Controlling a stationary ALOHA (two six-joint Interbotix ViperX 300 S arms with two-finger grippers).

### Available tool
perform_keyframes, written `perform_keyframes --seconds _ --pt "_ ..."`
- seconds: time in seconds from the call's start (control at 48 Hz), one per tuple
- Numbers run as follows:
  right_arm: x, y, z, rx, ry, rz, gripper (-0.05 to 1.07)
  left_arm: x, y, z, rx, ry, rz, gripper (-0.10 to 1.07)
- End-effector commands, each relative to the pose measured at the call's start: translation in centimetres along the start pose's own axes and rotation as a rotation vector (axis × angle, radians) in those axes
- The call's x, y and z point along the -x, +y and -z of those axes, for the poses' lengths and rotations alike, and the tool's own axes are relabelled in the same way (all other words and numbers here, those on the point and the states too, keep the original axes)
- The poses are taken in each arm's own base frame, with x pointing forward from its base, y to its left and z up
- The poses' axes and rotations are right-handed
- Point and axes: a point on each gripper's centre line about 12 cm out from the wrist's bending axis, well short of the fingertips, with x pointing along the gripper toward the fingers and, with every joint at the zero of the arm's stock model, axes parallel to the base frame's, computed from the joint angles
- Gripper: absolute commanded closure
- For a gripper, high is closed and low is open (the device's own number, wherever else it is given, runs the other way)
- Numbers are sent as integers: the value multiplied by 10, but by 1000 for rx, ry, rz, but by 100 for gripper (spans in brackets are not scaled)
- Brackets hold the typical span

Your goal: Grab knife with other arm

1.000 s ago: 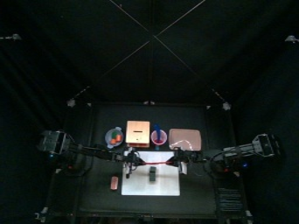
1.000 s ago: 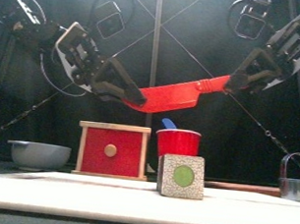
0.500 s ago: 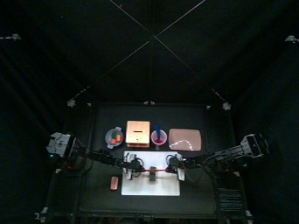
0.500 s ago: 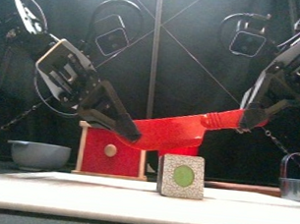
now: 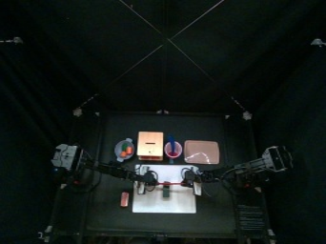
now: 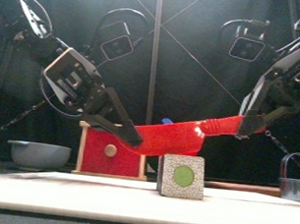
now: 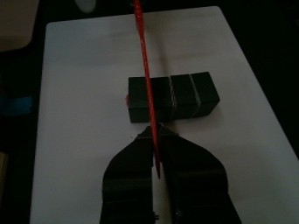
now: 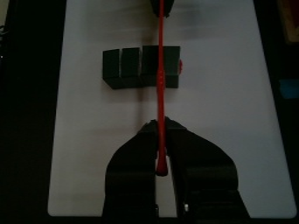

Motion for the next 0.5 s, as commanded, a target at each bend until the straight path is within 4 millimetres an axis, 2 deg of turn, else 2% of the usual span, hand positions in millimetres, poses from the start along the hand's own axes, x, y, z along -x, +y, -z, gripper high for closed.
perform_keyframes --seconds 0.0,0.167,0.479 --pt "2 5 -3 7 -7 -14 66 0 -2 -5 -5 5 4 59" --pt "2 7 -2 9 -4 -19 66 0 -10 -2 -17 37 19 59" --pt "1 5 -1 2 1 -13 66 0 -5 1 -14 46 10 59"
